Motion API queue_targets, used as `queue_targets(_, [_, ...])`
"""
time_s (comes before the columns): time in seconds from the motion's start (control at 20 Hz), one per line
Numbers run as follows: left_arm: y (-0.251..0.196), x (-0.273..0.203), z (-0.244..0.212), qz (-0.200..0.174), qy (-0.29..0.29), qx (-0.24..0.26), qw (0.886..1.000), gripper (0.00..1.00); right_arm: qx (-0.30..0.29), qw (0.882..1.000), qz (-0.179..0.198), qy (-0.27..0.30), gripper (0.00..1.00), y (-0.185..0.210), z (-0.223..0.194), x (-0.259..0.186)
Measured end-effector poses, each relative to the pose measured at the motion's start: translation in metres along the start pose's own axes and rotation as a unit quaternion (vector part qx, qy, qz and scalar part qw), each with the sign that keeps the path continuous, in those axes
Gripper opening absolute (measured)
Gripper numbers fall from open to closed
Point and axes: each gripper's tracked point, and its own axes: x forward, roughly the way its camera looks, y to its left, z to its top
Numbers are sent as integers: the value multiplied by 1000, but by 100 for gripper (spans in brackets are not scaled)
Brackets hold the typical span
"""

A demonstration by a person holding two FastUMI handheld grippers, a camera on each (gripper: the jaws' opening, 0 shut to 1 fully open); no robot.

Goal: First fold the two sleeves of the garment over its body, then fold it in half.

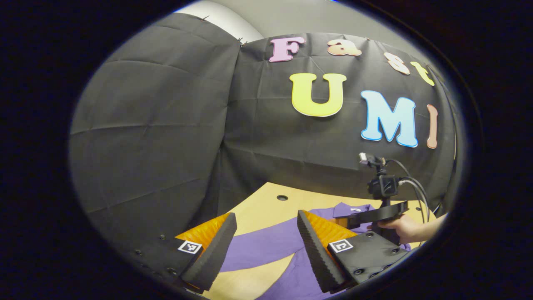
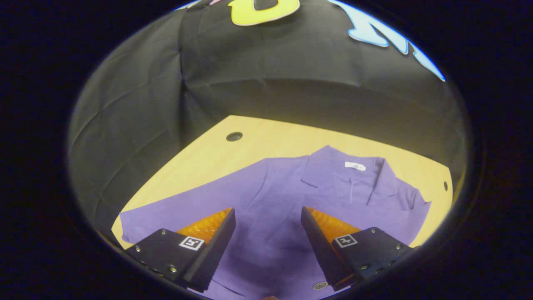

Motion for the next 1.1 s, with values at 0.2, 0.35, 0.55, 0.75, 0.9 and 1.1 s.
queue_targets(0.2, [10,9,-13,15,11,-5,1000,95,-26,997,-23,-64,97,-8,32,-48])
queue_targets(0.35, [24,22,-23,29,22,-24,999,95,-36,992,-42,-114,98,-16,54,-89])
queue_targets(0.55, [54,39,-52,74,53,-50,995,93,-44,984,-67,-159,94,-28,71,-142])
queue_targets(0.75, [88,46,-85,125,91,-50,987,98,-11,979,-81,-187,97,-38,71,-188])
queue_targets(0.9, [104,44,-111,147,123,-64,979,94,14,976,-99,-194,97,-59,63,-209])
queue_targets(1.1, [138,39,-134,191,144,-72,968,94,23,970,-142,-197,97,-93,47,-248])
